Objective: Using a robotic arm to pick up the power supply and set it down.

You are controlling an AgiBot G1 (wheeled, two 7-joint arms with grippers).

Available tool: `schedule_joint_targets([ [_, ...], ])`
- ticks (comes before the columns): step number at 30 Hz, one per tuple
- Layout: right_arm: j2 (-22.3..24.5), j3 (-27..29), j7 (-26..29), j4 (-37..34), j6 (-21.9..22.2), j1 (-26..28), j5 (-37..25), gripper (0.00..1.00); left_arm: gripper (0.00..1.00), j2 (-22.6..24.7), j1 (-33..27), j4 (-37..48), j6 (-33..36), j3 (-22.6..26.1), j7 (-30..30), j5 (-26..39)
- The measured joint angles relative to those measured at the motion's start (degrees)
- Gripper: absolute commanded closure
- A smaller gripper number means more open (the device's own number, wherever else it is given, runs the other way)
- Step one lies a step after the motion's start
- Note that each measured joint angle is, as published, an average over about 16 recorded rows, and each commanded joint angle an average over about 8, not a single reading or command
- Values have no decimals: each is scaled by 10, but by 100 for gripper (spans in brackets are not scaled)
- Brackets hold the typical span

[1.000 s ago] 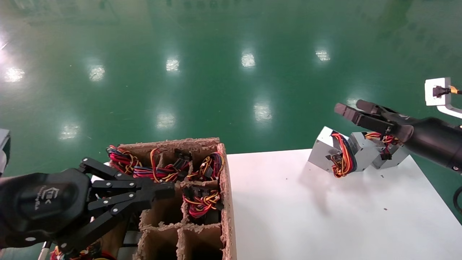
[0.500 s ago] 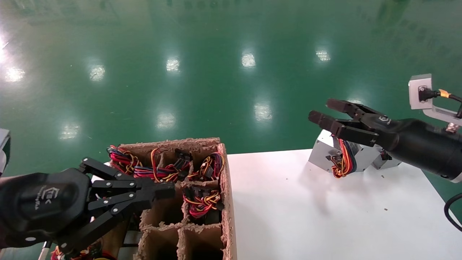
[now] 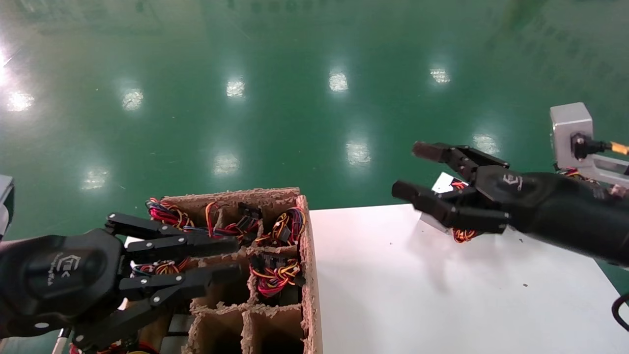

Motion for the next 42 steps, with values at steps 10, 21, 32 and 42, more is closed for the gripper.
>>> schedule_joint_targets([
  [10,17,54,14,118,-19,-44,-21,0,0,0,0,0,0,0,0,0],
  [21,35,109,29,241,-39,-89,-43,0,0,0,0,0,0,0,0,0],
  [32,43,134,36,295,-49,-109,-53,0,0,0,0,0,0,0,0,0],
  [42,43,131,35,289,-48,-107,-53,0,0,0,0,0,0,0,0,0],
])
